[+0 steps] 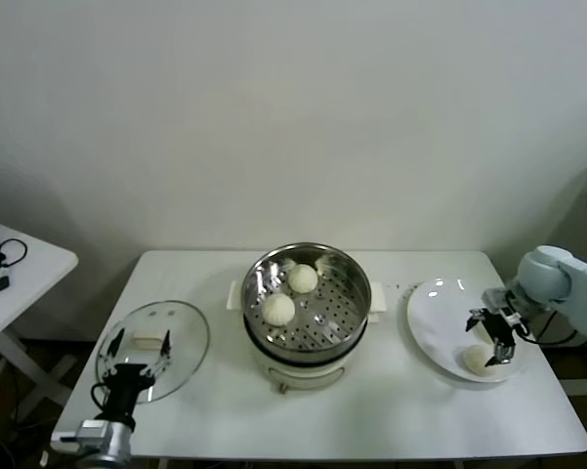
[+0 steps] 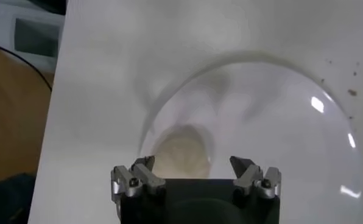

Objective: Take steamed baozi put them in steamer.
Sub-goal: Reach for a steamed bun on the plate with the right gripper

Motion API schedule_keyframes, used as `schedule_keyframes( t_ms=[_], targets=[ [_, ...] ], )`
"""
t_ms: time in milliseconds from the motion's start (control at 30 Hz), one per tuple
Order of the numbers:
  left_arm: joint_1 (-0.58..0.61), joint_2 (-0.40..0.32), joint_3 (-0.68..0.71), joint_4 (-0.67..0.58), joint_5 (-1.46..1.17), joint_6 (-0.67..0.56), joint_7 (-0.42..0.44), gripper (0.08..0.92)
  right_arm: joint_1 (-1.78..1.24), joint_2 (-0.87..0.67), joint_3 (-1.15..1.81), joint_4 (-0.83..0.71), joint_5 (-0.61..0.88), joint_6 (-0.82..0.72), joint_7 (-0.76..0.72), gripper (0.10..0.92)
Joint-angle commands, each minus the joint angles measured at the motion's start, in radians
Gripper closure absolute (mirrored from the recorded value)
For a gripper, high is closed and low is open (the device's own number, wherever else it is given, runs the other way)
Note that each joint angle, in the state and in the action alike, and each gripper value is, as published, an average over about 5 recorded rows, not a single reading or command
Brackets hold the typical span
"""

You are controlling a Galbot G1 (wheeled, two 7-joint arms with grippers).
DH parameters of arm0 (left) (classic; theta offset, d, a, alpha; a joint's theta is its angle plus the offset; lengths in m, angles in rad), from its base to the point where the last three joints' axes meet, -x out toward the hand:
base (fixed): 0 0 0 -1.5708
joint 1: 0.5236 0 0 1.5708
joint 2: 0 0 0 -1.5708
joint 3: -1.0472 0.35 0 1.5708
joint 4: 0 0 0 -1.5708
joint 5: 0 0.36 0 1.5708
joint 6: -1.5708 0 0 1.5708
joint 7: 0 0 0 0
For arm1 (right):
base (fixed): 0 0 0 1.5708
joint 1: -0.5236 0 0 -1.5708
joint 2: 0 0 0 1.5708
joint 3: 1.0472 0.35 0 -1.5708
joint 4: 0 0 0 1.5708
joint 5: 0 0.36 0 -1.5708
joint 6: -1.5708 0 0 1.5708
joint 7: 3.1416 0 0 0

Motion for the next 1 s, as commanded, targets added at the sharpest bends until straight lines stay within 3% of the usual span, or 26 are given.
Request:
schedule_keyframes(
  t_ms=[33,667,1000],
  targets=[
    [0.004,-0.001,-0.005,0.006,0.005,-0.003,0.001,0.177,-0.092,0.019,0.056,-0.065,-0.040,0.005,0.001,0.203],
    [0.009,-0.012,-0.003,0.001,0.008,0.000,-0.003,0.177,-0.084,0.059,0.047,-0.105,-0.039,0.003,-0.003,0.207],
    [0.007,-0.016,-0.008,-0.013,-0.003,0.016,-0.017,0.177,-0.048,0.054,0.020,-0.096,-0.023,0.004,-0.004,0.323]
  ],
)
